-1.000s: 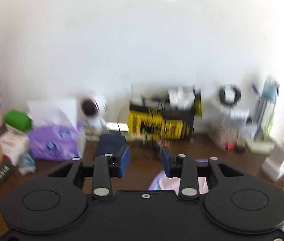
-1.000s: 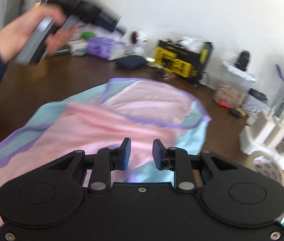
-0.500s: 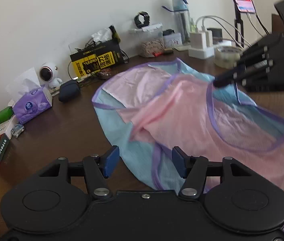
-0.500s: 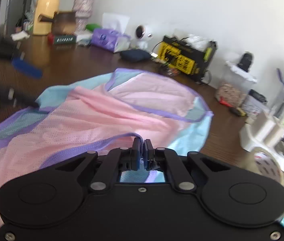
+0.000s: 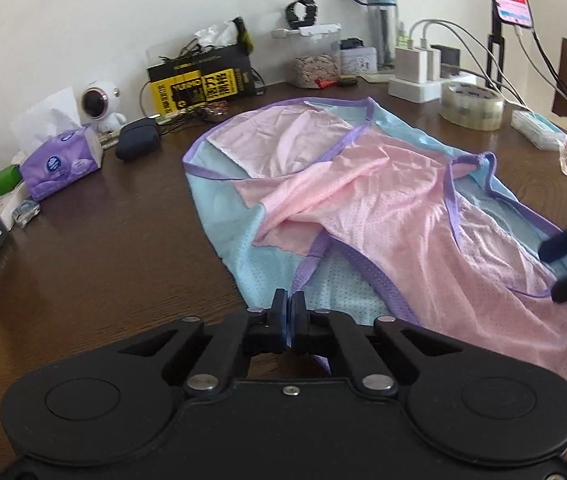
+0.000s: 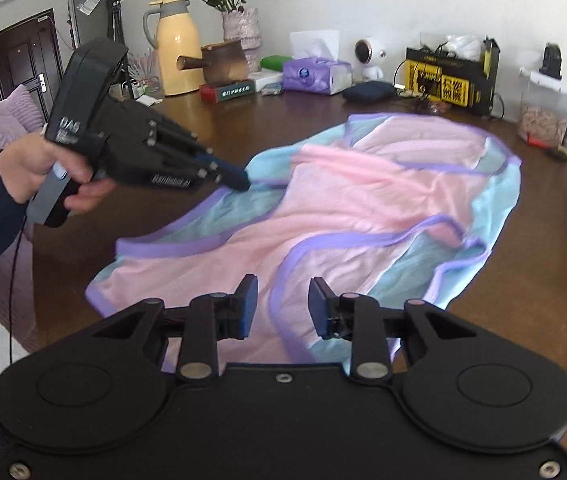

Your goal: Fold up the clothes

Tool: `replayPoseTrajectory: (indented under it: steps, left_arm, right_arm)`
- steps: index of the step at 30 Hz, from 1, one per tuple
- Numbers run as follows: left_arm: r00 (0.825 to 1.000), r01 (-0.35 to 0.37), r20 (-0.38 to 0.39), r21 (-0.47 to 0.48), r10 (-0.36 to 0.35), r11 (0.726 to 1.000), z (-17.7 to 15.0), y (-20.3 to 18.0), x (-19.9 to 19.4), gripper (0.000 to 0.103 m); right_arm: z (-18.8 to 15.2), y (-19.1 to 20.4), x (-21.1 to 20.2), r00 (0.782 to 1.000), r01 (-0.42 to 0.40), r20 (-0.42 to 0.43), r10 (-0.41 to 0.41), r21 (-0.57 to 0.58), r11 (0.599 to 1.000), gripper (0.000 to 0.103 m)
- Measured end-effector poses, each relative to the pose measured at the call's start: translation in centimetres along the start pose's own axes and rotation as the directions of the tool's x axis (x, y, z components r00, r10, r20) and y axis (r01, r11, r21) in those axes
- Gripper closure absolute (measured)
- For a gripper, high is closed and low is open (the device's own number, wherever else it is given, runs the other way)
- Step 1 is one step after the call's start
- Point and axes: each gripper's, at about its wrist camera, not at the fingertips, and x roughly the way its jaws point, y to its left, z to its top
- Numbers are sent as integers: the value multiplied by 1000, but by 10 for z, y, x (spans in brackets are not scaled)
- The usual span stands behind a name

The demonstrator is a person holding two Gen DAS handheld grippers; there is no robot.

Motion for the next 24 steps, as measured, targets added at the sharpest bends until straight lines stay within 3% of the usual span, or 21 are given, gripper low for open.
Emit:
replayPoseTrajectory:
  steps: [1, 3, 5, 8, 9, 10, 11, 15, 18, 24]
  left_arm:
    - [1000, -13, 7, -86, 14, 996, -1, 11, -3, 102]
    - [999, -41, 5, -278, 44, 960, -5, 35, -10, 101]
    - [998, -58, -16, -399, 56, 915, -11, 54, -13, 101]
    - [998, -56, -14, -349, 54, 935, -16, 49, -28, 92]
    - [999, -51, -3, -319, 53, 946, -17, 44, -35, 80]
    - [1000, -14, 9, -279, 18, 960, -19, 38, -43, 67]
    - [999, 36, 20, -235, -32, 971, -22, 30, -52, 63]
    - [962, 272, 2, -126, -274, 954, -36, 2, -64, 61]
    - [964, 257, -51, -83, -261, 963, -45, -14, -59, 62]
    - [972, 221, -65, -76, -226, 972, -52, -16, -60, 62]
  right_arm:
    - [-3, 2, 2, 1000, 5, -14, -5, 0, 1000, 75]
    - [-9, 4, 1, 1000, 13, -23, -13, 4, 1000, 91]
    - [-14, 4, -4, 1000, 11, -14, -11, 21, 1000, 94]
    - [-19, 5, -12, 1000, 11, 1, -11, 26, 1000, 93]
    - [-20, 5, -15, 1000, 10, 7, -10, 31, 999, 92]
    - [-21, 4, -18, 1000, 9, 12, -10, 37, 999, 90]
    - [-22, 4, -21, 1000, 9, 16, -9, 41, 999, 87]
    - [-25, 1, -20, 1000, 20, -5, -20, 57, 998, 88]
    - [-26, 2, -20, 1000, 24, -7, -23, 63, 998, 97]
    - [-29, 20, -58, 997, 43, 55, -45, 49, 998, 98]
